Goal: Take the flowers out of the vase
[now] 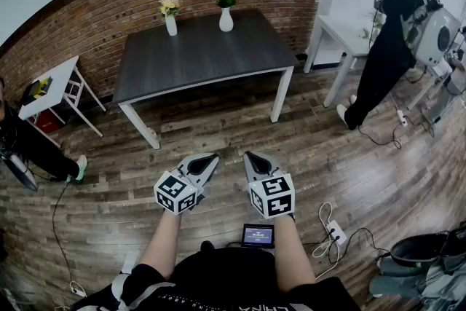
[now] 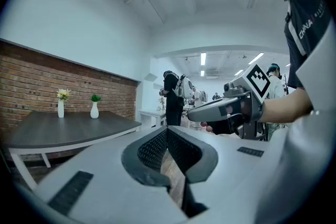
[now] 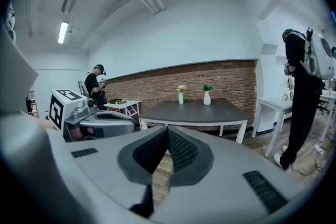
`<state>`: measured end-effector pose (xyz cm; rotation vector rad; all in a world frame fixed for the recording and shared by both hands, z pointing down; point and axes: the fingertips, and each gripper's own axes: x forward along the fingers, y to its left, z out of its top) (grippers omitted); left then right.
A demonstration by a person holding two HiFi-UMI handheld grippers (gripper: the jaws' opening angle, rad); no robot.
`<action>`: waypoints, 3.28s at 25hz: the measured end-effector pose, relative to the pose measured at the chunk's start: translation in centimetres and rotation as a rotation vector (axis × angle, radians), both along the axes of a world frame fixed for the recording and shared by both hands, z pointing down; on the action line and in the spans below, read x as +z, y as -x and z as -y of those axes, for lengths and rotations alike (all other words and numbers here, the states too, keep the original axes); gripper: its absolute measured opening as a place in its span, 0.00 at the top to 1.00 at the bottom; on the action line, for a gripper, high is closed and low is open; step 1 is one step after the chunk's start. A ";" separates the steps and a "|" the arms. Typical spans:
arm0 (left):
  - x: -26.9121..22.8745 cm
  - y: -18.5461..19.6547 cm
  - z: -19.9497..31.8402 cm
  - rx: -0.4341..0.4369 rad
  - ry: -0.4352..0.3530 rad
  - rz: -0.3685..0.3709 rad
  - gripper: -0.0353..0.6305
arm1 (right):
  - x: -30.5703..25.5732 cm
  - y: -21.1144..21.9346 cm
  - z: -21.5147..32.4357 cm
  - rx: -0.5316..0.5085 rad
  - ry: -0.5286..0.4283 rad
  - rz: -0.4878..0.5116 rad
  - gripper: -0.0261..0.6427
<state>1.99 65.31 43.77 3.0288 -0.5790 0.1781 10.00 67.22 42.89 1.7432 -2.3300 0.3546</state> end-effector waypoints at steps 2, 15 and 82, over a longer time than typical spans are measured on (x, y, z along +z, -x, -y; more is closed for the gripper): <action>0.0 0.0 0.1 -0.001 -0.002 0.002 0.94 | -0.1 0.0 0.1 -0.002 -0.003 0.000 0.95; 0.3 0.1 0.9 -0.012 0.001 0.010 0.94 | 0.0 0.3 0.8 -0.021 -0.004 0.005 0.95; 5.3 11.0 43.9 -0.281 0.093 0.000 0.94 | 3.5 9.1 45.4 -0.254 0.043 0.073 0.95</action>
